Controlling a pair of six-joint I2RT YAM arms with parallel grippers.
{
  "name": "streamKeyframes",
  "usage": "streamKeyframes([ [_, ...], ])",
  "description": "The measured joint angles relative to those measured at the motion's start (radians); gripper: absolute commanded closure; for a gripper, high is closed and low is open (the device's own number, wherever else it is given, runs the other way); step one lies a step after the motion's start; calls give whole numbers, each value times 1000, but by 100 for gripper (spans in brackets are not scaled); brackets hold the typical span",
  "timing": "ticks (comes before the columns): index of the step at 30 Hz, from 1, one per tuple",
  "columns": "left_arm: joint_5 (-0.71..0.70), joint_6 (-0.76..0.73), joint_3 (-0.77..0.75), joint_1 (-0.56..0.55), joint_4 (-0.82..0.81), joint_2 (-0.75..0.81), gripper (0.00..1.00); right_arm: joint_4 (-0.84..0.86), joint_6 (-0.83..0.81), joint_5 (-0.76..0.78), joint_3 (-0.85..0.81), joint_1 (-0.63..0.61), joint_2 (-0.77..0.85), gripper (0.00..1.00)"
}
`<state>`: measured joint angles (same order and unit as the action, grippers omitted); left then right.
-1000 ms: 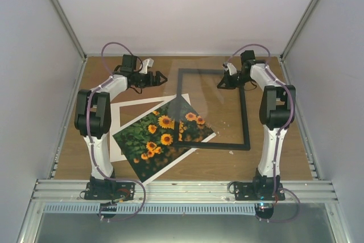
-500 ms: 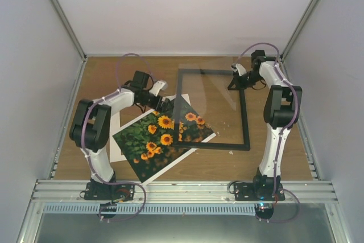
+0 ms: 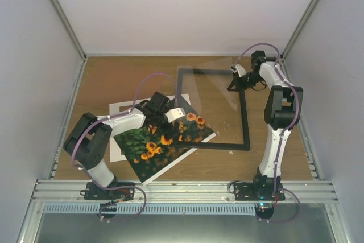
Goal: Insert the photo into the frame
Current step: Move the photo frame to the center of the board.
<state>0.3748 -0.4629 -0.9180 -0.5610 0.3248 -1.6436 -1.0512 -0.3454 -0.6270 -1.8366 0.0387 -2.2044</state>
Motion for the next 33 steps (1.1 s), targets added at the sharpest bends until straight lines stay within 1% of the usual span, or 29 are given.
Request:
streamKeyframes([
  [6,-98,-83,-45,-62,-18,-68,1,-3,-14,3,-9,0,0,99],
  [10,-142,-141,-80,-87,2,-89,1,-8,-18,1,-9,2,6,100],
  [14,-191,-192,-76,-105,23,-84,1,-19,-32,-3,-2,2,29,100],
  [17,-215,-209,-36,-108,37,-42,1,-24,-52,-3,34,2,62,99],
  [21,-245,-222,52,-114,101,55,1,-42,-79,-2,80,2,85,99],
  [25,-241,-218,94,-113,151,115,1,-73,-96,-3,108,2,85,99],
  [28,-185,-192,82,-79,198,143,1,-100,-96,-25,126,2,85,99],
  [30,-122,-151,43,-16,223,158,1,-111,-91,-45,140,2,85,99],
  [33,-69,-80,-50,84,211,158,1,-126,-83,-97,175,2,85,99],
])
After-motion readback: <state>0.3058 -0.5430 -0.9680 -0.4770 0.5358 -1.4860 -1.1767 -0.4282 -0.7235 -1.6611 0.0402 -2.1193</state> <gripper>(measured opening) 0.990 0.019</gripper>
